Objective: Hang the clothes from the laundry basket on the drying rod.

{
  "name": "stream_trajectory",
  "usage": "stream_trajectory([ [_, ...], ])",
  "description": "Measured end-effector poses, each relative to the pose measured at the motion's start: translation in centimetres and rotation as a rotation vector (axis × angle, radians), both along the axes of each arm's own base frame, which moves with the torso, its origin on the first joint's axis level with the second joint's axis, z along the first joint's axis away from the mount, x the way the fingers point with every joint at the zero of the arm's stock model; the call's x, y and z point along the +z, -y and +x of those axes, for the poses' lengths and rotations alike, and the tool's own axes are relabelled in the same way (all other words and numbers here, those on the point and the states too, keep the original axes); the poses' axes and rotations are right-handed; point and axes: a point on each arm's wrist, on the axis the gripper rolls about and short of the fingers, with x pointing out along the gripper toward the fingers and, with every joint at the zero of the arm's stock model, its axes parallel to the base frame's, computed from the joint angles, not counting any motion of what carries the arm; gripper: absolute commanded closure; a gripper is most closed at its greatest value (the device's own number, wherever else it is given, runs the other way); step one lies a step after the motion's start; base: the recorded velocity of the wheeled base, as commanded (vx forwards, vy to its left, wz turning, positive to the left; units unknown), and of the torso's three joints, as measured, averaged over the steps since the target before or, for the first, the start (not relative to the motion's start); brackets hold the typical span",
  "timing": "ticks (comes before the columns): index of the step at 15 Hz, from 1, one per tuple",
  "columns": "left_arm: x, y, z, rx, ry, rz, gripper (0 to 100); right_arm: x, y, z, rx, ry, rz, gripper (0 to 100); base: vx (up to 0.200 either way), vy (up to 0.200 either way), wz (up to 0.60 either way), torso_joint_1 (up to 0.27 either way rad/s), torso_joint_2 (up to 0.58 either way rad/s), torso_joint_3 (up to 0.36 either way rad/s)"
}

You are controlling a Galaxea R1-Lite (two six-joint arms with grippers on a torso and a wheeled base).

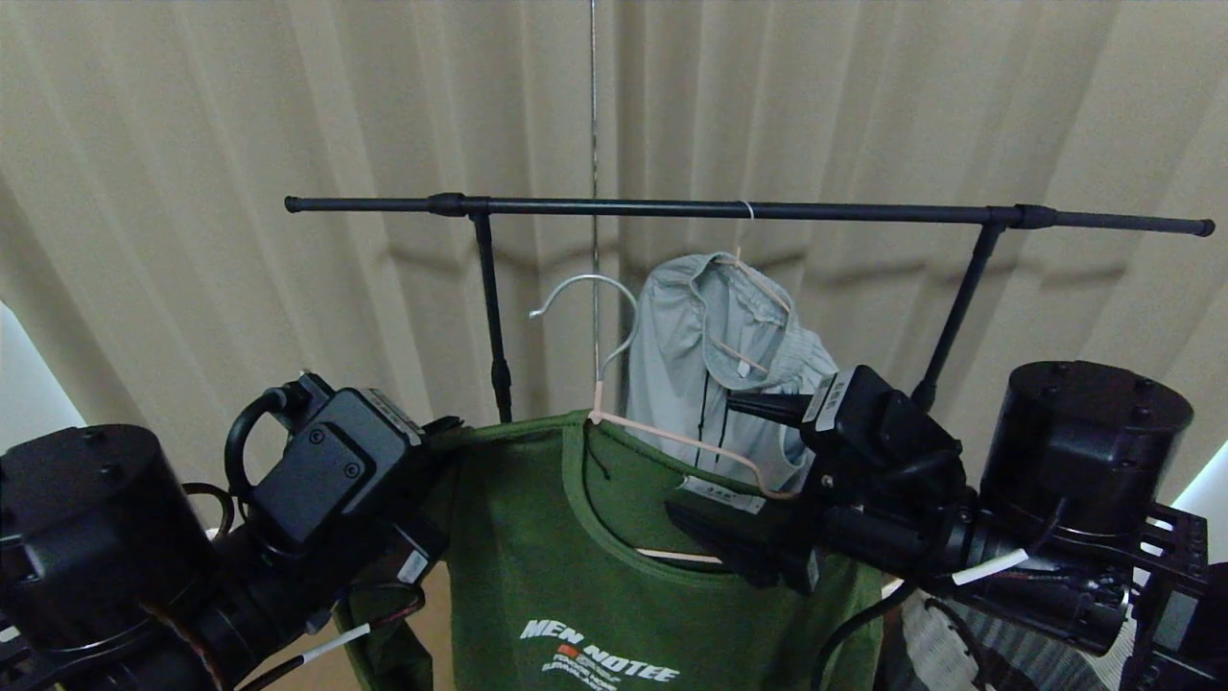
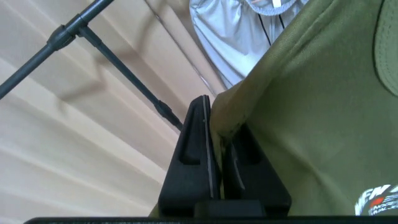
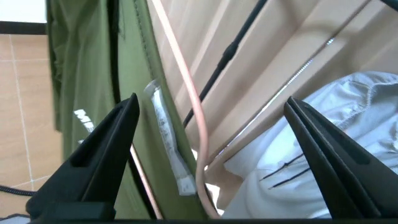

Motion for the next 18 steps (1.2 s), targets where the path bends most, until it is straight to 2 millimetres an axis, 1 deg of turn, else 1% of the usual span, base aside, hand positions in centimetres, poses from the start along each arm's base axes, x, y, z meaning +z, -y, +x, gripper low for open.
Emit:
stream_trajectory([
  [2,-0.04,0.01,-0.03,-0.003,-0.001,0.003,100,-0.19,-0.23,-0.07,0.008,-0.005,-0.005,0,0.000,0.000,0.00,0.000,0.00,0.000],
  [3,-0.04,0.00,-0.04,-0.006,0.000,0.003,100,-0.28,-0.29,-0.06,0.010,-0.007,-0.007,100,0.000,0.000,0.00,0.000,0.00,0.000],
  [15,0.10,0.03,-0.02,-0.009,0.016,-0.009,100,-0.42,-0.37,-0.20,0.015,-0.008,-0.007,100,0.000,0.000,0.00,0.000,0.00,0.000],
  [16,0.02,0.00,-0.05,-0.008,0.015,-0.009,0,-0.39,-0.35,-0.22,0.013,-0.007,-0.006,100,0.000,0.000,0.00,0.000,0.00,0.000],
  [18,-0.16,-0.09,-0.14,-0.001,0.011,-0.004,0,-0.44,-0.24,-0.29,0.003,-0.008,-0.009,100,0.000,0.000,0.00,0.000,0.00,0.000],
])
